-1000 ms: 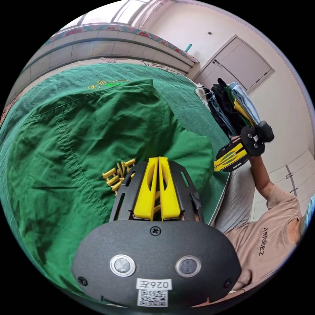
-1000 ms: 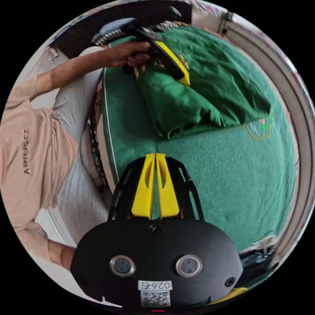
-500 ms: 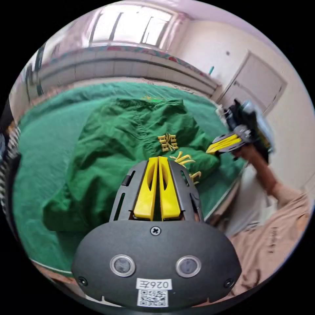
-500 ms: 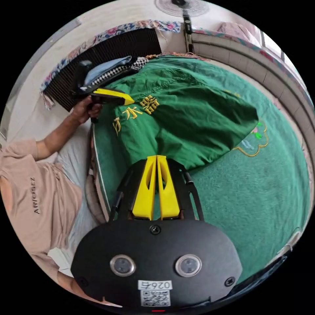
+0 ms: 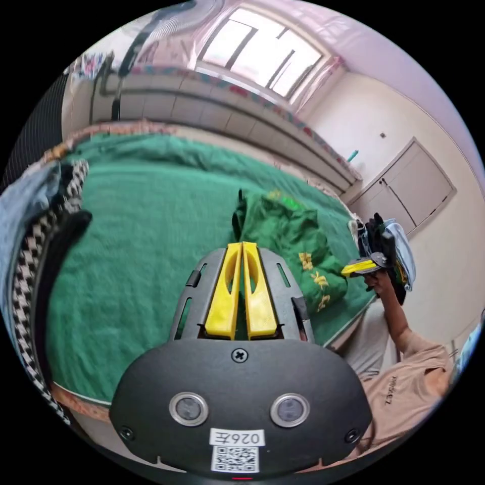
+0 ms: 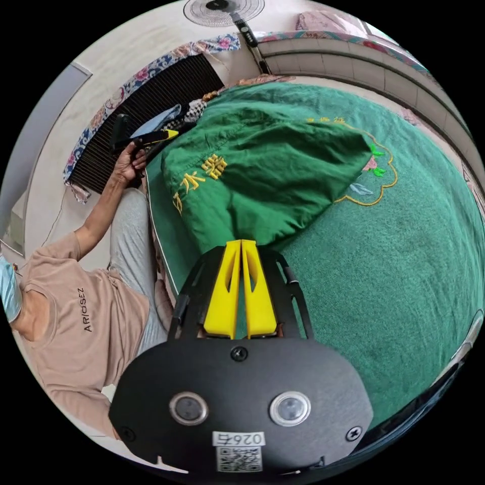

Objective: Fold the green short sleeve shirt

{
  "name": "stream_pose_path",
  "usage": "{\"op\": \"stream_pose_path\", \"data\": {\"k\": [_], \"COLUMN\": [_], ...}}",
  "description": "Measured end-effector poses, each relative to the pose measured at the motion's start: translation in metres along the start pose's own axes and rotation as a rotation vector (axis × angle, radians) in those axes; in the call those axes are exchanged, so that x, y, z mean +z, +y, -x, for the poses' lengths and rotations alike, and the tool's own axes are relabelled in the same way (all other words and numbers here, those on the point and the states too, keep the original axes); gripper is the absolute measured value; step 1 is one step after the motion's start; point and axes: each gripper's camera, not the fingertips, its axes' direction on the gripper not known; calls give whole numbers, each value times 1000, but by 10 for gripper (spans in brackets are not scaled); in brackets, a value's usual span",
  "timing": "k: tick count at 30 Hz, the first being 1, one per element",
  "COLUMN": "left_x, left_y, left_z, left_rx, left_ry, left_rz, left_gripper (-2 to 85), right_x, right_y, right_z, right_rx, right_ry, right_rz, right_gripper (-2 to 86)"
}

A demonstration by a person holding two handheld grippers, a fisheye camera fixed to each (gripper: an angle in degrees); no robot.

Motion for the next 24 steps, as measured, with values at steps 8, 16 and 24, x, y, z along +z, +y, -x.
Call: {"op": "stream_pose_path", "data": {"k": [8,16,24], "left_x": [35,196,371], "left_y": [-4,-10,9], "left_z": [33,103,85], "left_rx": [232,135,203], "left_ry": [37,330,302], "left_rz": [-341,55,322], "left_gripper": [-5,159,156], "right_x": [9,108,173], "right_y": [43,69,95], "right_z": [-49,-131,-150], "right_rx": [240,439,434], "right_ry": [41,-129,-247], "right_rz": [-371,-358,-403], "right_gripper": [94,140,149]}}
